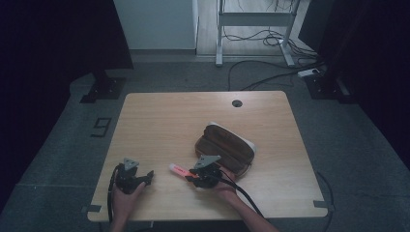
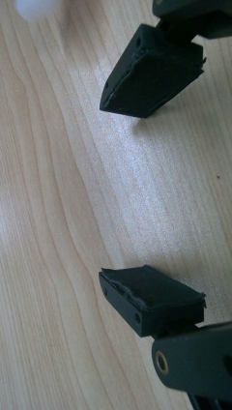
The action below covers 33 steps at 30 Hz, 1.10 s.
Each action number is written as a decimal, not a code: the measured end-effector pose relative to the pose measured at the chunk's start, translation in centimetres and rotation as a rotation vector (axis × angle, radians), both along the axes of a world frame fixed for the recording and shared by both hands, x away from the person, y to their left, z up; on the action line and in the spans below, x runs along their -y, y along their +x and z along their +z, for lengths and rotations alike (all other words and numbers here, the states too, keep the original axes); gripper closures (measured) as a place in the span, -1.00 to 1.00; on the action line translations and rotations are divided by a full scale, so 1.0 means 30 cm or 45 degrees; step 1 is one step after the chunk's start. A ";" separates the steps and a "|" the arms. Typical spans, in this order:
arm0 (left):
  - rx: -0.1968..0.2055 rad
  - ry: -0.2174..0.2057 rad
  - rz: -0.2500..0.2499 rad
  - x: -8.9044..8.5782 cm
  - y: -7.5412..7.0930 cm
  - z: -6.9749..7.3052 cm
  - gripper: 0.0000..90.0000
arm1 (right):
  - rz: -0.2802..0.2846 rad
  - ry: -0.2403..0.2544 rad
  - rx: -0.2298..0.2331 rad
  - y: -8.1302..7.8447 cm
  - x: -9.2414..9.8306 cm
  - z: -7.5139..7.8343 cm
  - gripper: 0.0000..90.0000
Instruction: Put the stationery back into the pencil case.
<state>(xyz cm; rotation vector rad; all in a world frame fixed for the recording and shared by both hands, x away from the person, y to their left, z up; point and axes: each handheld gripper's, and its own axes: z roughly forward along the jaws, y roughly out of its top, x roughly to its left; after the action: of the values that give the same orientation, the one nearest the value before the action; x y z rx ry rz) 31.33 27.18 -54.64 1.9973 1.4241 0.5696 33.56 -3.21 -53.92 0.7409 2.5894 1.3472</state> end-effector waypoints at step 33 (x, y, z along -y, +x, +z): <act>-0.001 0.000 0.000 0.000 0.000 0.000 -0.59 | -0.157 0.169 0.140 0.051 0.267 0.212 0.46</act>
<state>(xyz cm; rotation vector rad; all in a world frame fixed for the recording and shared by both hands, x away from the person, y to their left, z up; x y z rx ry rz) 31.33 27.18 -54.64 1.9974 1.4244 0.5689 35.09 -11.22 -47.55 0.8079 2.3484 1.4881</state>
